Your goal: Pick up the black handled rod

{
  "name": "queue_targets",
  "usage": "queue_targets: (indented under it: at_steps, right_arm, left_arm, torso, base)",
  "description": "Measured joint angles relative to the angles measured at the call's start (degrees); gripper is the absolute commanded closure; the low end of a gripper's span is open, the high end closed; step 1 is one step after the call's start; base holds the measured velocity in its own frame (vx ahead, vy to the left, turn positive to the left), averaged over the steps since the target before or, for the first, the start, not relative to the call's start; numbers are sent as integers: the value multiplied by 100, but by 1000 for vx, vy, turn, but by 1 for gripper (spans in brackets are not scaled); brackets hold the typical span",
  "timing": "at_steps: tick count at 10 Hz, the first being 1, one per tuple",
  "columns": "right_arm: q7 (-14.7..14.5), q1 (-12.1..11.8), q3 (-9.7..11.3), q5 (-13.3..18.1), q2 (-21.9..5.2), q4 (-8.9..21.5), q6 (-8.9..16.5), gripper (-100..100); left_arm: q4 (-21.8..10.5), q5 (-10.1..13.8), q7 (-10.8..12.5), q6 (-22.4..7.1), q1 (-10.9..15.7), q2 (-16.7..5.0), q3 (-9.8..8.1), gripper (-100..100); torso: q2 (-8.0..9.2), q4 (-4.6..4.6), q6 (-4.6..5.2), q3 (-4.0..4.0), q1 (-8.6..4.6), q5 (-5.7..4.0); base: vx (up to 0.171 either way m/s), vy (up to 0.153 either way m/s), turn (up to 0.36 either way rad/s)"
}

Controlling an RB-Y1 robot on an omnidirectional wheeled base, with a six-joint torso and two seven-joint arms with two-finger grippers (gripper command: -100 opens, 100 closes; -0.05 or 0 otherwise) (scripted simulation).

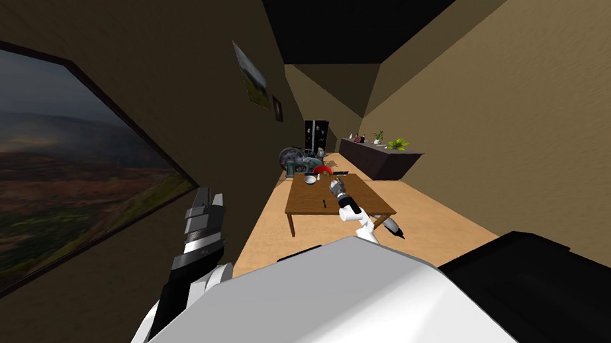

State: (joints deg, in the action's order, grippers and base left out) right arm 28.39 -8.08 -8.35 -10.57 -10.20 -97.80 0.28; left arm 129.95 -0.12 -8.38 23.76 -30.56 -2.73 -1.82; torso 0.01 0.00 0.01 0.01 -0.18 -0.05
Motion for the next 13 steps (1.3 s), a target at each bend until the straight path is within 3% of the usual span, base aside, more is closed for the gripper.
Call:
queue_targets:
  at_steps: [4, 7, 13]
  right_arm:
    - [583, 283, -89, -238, -69, 419, 640, -100]
    - [1054, 595, -153, -460, -195, 914, 1104, -100]
    - [1890, 1047, -269, -713, -207, 1648, 2009, -100]
  left_arm:
    - [0, 0, 0, 0, 0, 0, 0, 0]
    - [0, 0, 0, 0, 0, 0, 0, 0]
    - [0, 0, 0, 0, 0, 0, 0, 0]
  torso:
    - [-1, 0, 0, 0, 5, 2]
    - [-3, -1, 0, -2, 4, 1]
    - [-9, -2, 0, -5, 13, 3]
  base:
    - [-6, -41, 8]
    - [0, -34, 8]
    - [12, -23, 7]
